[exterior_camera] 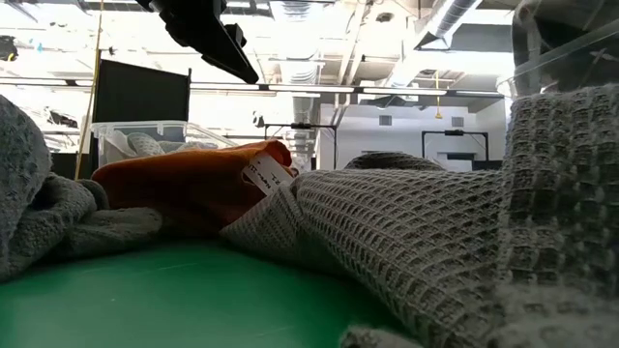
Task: Sort towels by color in basket
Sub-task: Put the gray patterned towel into the bottom transparent bin, then put the right gray towel into the bottom transparent bin
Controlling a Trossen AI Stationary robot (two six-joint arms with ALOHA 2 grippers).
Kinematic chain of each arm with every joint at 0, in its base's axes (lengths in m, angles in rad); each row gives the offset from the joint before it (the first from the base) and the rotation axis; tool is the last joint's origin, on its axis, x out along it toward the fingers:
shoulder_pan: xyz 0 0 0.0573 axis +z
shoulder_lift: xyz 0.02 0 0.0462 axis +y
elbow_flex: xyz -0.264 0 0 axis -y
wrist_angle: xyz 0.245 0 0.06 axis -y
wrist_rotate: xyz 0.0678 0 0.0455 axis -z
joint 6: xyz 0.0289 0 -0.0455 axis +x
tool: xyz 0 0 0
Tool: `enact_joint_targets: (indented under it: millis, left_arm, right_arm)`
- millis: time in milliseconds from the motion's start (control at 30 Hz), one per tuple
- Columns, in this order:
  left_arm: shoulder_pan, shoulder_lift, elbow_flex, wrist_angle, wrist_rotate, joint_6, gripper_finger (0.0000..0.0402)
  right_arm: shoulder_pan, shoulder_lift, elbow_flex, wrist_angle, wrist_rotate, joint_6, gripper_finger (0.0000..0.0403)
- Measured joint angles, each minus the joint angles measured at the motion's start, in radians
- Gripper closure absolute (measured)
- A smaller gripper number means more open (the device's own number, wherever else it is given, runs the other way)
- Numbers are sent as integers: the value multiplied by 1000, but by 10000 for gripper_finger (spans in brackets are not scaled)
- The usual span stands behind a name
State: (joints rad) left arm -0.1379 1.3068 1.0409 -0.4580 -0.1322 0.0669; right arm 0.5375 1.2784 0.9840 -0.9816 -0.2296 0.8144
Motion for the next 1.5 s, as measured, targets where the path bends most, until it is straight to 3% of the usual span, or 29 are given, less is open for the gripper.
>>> enact_joint_targets:
  millis: [333,500,667,933,1133,1500]
  left_arm:
    - [0,0,0,0,0,0,234]
    - [0,0,0,0,0,0,234]
    - [0,0,0,0,0,0,234]
    - [0,0,0,0,0,0,234]
    - [0,0,0,0,0,0,234]
    - [0,0,0,0,0,0,234]
  right_arm:
    - [-23,-122,164,-17,74,-8,167]
    - [-21,-110,189,226,105,-131,167]
    - [-32,-14,189,472,98,-294,168]
    - [-50,205,190,508,12,-456,164]
    - [-74,324,191,507,-57,-520,116]
    - [-73,497,192,529,-89,-547,27]
